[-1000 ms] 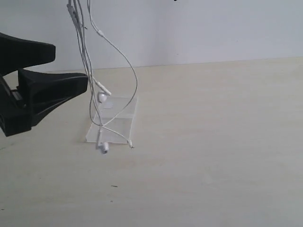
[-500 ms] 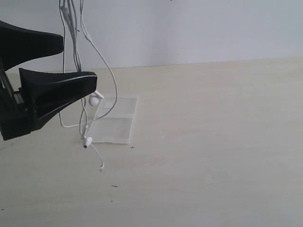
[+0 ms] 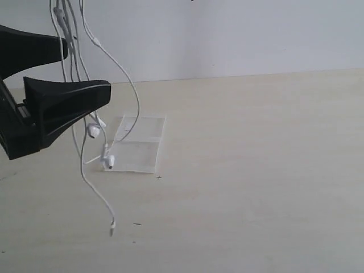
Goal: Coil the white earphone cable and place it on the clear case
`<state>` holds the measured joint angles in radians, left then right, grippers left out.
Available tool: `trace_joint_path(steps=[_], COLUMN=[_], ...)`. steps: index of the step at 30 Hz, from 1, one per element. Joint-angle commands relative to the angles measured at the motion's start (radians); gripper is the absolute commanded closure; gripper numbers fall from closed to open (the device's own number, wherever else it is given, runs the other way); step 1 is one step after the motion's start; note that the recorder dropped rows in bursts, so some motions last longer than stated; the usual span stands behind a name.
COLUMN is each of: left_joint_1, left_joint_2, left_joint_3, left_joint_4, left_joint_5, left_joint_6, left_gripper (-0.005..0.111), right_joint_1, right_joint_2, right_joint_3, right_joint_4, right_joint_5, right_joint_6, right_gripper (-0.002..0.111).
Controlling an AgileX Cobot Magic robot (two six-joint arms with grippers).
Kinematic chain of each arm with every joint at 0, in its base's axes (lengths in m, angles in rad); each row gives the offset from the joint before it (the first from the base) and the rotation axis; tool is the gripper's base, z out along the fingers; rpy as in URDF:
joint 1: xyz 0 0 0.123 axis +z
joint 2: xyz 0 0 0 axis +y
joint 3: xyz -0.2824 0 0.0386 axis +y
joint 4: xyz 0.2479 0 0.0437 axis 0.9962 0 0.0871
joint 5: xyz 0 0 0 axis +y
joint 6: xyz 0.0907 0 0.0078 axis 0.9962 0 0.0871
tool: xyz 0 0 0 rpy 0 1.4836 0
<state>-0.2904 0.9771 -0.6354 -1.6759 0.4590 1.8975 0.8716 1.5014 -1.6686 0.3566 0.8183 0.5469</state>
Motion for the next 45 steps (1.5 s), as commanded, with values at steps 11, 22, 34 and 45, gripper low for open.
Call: trace_joint_path(steps=[11, 22, 34, 45], left_joint_1=[0.002, 0.002, 0.002, 0.002], left_joint_2=[0.047, 0.047, 0.047, 0.047], left_joint_3=[0.001, 0.001, 0.001, 0.001], left_joint_4=[-0.069, -0.069, -0.069, -0.069], left_joint_5=[0.075, 0.145, 0.287, 0.284], left_joint_6=[0.118, 0.096, 0.096, 0.104], left_gripper=[0.020, 0.021, 0.021, 0.029], right_joint_1=[0.001, 0.001, 0.001, 0.001], right_joint_2=[0.001, 0.001, 0.001, 0.001], right_joint_3=[-0.002, -0.002, -0.002, -0.002], right_joint_4=[0.037, 0.103, 0.103, 0.115], right_joint_5=[0.023, 0.058, 0.124, 0.124], right_joint_6=[-0.078, -0.188, -0.268, -0.278], right_gripper=[0.108, 0.108, 0.108, 0.108])
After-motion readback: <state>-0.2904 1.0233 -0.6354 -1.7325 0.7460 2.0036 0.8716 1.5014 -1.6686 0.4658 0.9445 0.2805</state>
